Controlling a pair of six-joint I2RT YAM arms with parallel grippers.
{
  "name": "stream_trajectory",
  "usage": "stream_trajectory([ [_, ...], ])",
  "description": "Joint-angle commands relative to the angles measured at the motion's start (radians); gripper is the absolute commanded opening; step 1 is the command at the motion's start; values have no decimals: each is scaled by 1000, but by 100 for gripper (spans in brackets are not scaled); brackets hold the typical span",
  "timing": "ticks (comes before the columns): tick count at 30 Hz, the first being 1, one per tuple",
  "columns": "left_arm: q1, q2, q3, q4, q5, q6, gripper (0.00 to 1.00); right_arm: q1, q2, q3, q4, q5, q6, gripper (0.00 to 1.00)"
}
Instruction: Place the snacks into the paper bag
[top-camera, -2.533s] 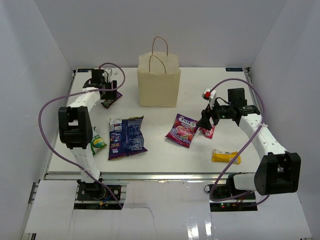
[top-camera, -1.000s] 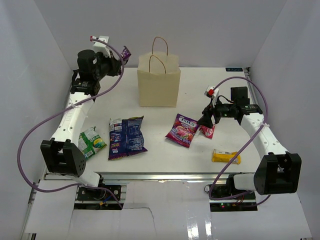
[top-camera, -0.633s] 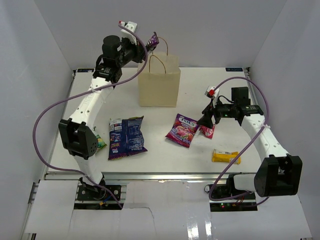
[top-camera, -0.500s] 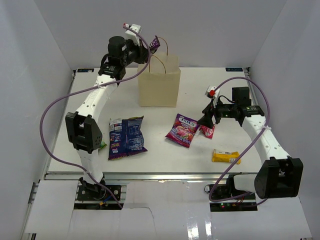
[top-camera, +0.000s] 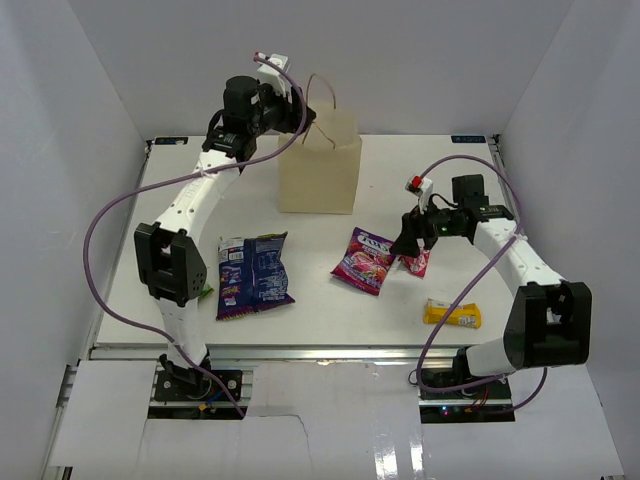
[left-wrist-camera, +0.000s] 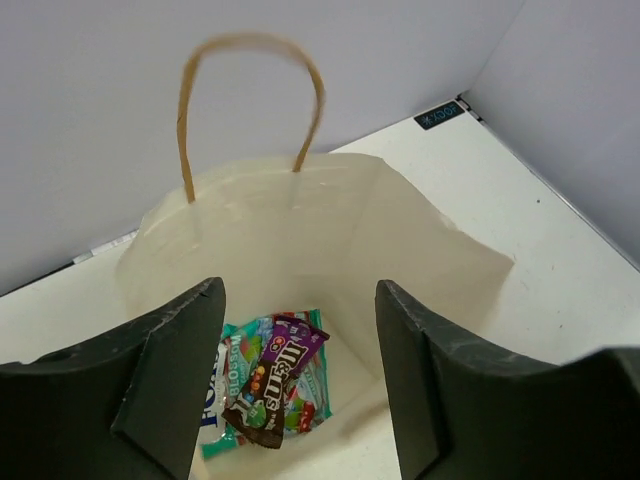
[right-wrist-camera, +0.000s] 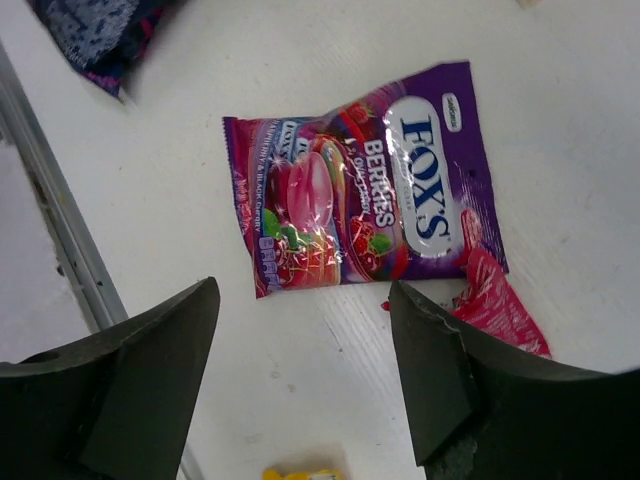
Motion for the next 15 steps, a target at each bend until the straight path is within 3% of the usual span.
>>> stream_trajectory([
  [1, -4, -152, -8, 3, -56, 8, 72, 28, 22, -31, 123, 135, 332, 75],
  [2, -4, -172, -11, -6, -72, 13, 73, 39, 26, -48, 146, 176, 471, 76],
  [6, -2, -334, -144, -26, -164, 25, 78, 76, 7, -151, 241, 297, 687, 82],
  [12, 4, -782, -687, 31, -306, -93, 93, 102, 41, -252, 350, 266, 820, 86],
  [15, 7, -1001, -933, 21, -366, -235, 98, 108, 85, -272, 395, 238, 874, 86],
])
